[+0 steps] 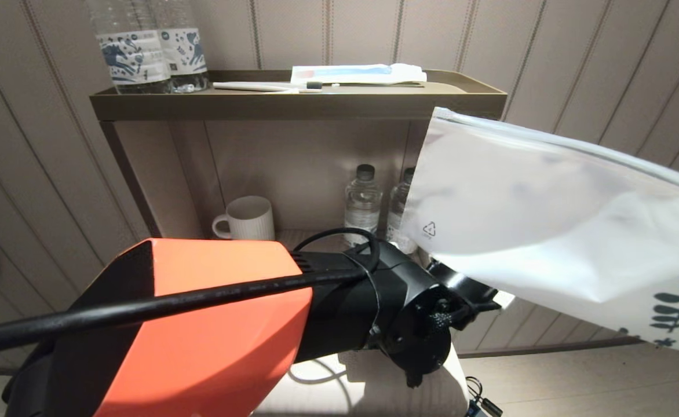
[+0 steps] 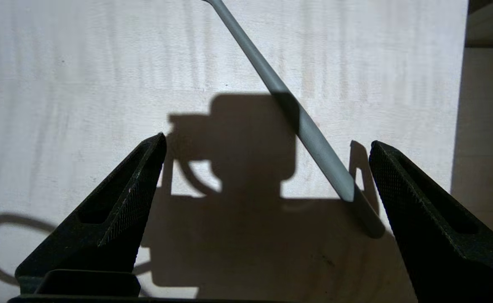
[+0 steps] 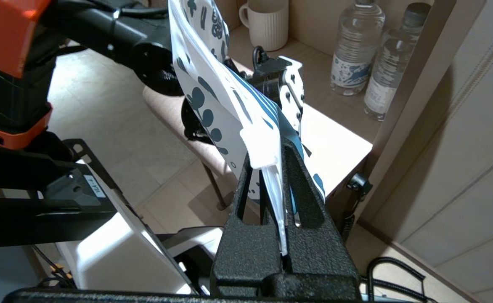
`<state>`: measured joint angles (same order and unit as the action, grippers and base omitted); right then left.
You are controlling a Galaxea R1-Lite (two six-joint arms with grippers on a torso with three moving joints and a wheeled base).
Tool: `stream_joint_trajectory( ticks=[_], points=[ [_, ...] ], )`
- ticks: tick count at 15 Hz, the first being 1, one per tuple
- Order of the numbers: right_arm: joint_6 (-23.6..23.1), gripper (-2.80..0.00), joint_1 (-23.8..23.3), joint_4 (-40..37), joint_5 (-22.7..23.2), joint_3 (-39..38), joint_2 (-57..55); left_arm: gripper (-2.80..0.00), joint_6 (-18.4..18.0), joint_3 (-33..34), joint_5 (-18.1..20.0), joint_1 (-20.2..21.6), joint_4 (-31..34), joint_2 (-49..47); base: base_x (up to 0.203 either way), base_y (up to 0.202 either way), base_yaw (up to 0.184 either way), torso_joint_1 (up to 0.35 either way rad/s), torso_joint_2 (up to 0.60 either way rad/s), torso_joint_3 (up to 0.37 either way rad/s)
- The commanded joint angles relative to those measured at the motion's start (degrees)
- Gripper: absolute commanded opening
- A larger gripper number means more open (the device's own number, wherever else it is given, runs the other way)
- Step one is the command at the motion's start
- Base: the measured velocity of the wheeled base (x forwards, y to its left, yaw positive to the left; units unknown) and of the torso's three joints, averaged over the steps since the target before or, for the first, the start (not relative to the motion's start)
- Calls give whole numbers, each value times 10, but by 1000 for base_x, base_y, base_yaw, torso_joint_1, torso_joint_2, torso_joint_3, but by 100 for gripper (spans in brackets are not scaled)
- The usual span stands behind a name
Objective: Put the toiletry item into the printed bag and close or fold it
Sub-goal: Pick up a toothbrush
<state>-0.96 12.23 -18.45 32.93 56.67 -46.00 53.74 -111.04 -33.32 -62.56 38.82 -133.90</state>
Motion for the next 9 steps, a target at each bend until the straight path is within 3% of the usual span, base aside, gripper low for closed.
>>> stream_joint_trajectory(
  ticks=[1,9],
  points=[
    [7,-280,0,9,5,-7,3,0,-1,0,-12,0,4,-4,0,0,0,0,0,0],
    [10,-280,0,18,9,-24,8,0,5,2,-13,4,30,-14,0,0,0,0,0,0]
  ],
)
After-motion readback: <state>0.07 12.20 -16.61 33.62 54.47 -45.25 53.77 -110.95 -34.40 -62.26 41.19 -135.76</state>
